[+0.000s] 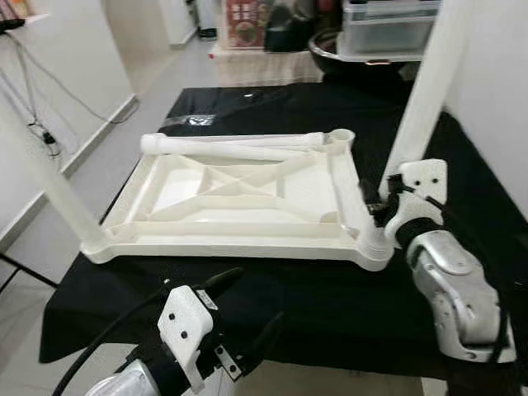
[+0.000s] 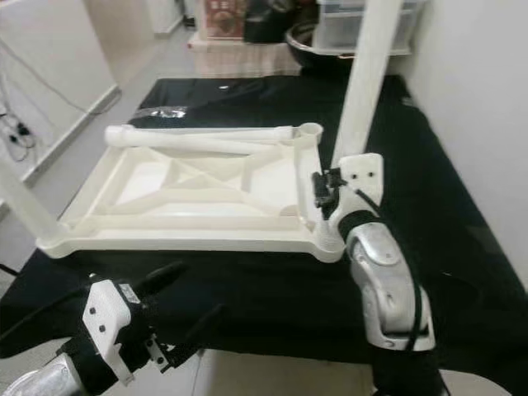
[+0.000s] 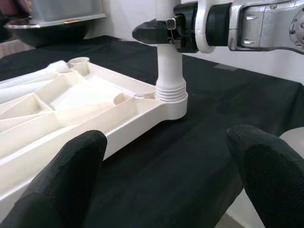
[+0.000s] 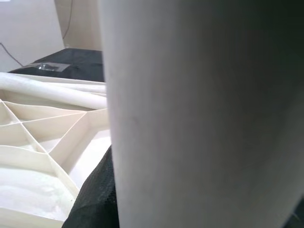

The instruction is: Building children table

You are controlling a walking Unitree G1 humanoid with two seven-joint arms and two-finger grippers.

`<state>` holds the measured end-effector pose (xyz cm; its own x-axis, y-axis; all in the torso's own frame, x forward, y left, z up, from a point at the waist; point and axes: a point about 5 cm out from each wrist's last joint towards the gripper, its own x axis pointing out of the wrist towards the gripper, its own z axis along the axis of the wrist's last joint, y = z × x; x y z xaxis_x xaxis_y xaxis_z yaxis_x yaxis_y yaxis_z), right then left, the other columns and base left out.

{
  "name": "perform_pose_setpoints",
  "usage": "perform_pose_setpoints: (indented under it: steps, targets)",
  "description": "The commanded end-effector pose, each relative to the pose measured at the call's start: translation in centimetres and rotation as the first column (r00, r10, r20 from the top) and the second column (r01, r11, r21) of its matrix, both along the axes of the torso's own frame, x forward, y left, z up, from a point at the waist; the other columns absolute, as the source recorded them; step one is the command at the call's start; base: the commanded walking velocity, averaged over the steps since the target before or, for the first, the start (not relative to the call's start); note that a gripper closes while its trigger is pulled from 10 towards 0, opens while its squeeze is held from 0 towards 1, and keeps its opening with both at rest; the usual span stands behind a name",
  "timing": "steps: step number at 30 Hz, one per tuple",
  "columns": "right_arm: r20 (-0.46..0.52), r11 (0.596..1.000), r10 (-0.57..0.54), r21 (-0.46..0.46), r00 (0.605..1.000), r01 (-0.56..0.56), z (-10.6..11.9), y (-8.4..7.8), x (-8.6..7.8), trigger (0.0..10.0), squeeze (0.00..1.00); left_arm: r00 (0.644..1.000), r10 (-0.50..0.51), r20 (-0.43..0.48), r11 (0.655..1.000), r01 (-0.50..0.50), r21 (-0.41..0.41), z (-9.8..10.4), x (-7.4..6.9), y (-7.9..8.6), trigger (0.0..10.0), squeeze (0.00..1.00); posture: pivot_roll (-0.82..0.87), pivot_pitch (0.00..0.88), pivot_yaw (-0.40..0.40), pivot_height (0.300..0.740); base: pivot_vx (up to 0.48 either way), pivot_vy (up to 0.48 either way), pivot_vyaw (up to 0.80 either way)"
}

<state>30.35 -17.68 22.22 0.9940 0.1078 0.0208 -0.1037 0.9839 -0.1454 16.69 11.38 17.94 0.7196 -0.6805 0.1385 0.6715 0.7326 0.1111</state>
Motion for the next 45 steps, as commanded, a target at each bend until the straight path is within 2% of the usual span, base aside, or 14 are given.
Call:
perform_pose_setpoints:
  steps: [1,2,3,10,12,18,22,25,26,27,28,43,44,45]
  targets:
    - [-0.03,0.991,0.13,-0.006,0.991,-0.13,-0.2,2.1,0.2,10.0,0.09,0.999,0.01,-0.03,1.0,-0.01,0.002,-0.5,0.1,0.1,10.0,0.0,0.06,0.132,-0.009,0.74,0.0,0.0,0.0]
    - [-0.03,0.991,0.13,-0.006,0.991,-0.13,-0.2,2.1,0.2,10.0,0.09,0.999,0.01,-0.03,1.0,-0.01,0.002,-0.5,0.1,0.1,10.0,0.0,0.06,0.132,-0.009,0.74,0.0,0.0,0.0]
    - [-0.01,0.985,0.174,0.019,0.985,-0.174,0.3,2.3,0.3,10.0,1.0,0.999,0.011,-0.03,1.0,-0.011,0.0,-0.5,0.1,0.1,10.0,0.0,0.06,0.135,-0.01,0.74,0.0,0.0,0.0]
    - [0.113,0.907,0.417,0.018,0.902,-0.421,3.0,1.7,0.3,10.0,1.0,0.999,0.017,-0.029,1.0,-0.017,-0.005,-0.4,0.2,-0.1,10.0,0.0,0.06,0.145,-0.009,0.74,0.0,0.0,0.0]
    - [0.106,0.832,0.55,0.018,0.829,-0.554,3.6,0.5,-0.1,10.0,0.0,0.999,0.023,-0.03,1.0,-0.023,-0.008,-0.4,0.1,0.0,10.0,0.0,0.06,0.152,-0.012,0.74,0.0,0.0,0.0]
    - [-0.032,0.631,0.775,-0.017,0.631,-0.776,2.9,-1.7,-1.3,10.0,0.0,0.999,0.034,-0.034,0.999,-0.034,-0.014,-0.4,0.2,0.0,10.0,0.0,0.07,0.156,-0.013,0.74,0.0,0.0,0.0]
    - [-0.083,0.597,0.798,-0.026,0.597,-0.802,2.1,-2.1,-1.4,10.0,0.0,0.999,0.038,-0.034,0.999,-0.038,-0.016,-0.4,0.3,0.0,10.0,0.0,0.07,0.161,-0.01,0.74,0.0,0.0,0.0]
    - [-0.088,0.619,0.783,0.017,0.616,-0.785,1.2,-2.4,-0.7,10.0,0.0,0.999,0.043,-0.031,0.999,-0.044,-0.017,-0.3,0.4,0.2,10.0,0.0,0.07,0.162,-0.009,0.74,0.0,0.0,0.0]
    - [-0.092,0.614,0.787,0.027,0.61,-0.789,0.6,-2.4,-0.4,2.2,0.0,0.999,0.045,-0.031,0.999,-0.045,-0.017,-0.3,0.4,0.2,10.0,0.0,0.08,0.163,-0.011,0.74,0.0,0.0,0.0]
    - [-0.092,0.614,0.787,0.027,0.61,-0.789,0.6,-2.4,-0.4,2.2,0.0,0.999,0.045,-0.031,0.999,-0.045,-0.017,-0.3,0.4,0.2,10.0,0.0,0.08,0.163,-0.011,0.74,0.0,0.0,0.0]
    - [-0.09,0.606,0.794,0.053,0.601,-0.794,0.1,-2.2,-0.4,0.0,0.0,0.998,0.045,-0.032,0.999,-0.045,-0.015,-0.3,0.4,0.3,10.0,0.0,0.08,0.164,-0.01,0.74,0.0,0.0,0.0]
    - [-0.136,0.692,0.722,0.146,0.679,-0.707,-3.8,-2.4,-3.0,0.0,0.0,0.998,0.046,-0.039,0.999,-0.047,-0.012,-0.5,0.3,0.4,10.0,0.0,0.06,0.163,-0.008,0.74,0.0,0.0,0.0]
    - [-0.167,0.769,0.64,0.134,0.75,-0.625,-4.6,-2.2,-3.0,0.0,0.0,0.998,0.046,-0.039,0.999,-0.047,-0.012,-0.5,0.3,0.4,10.0,0.0,0.06,0.163,-0.01,0.74,0.0,0.0,0.0]
    - [-0.222,0.966,0.249,-0.012,0.943,-0.258,-5.6,-3.2,-1.8,0.0,0.0,0.998,0.047,-0.04,0.999,-0.047,-0.011,-0.5,0.4,0.5,10.0,0.0,0.06,0.163,-0.006,0.74,0.0,0.0,0.0]
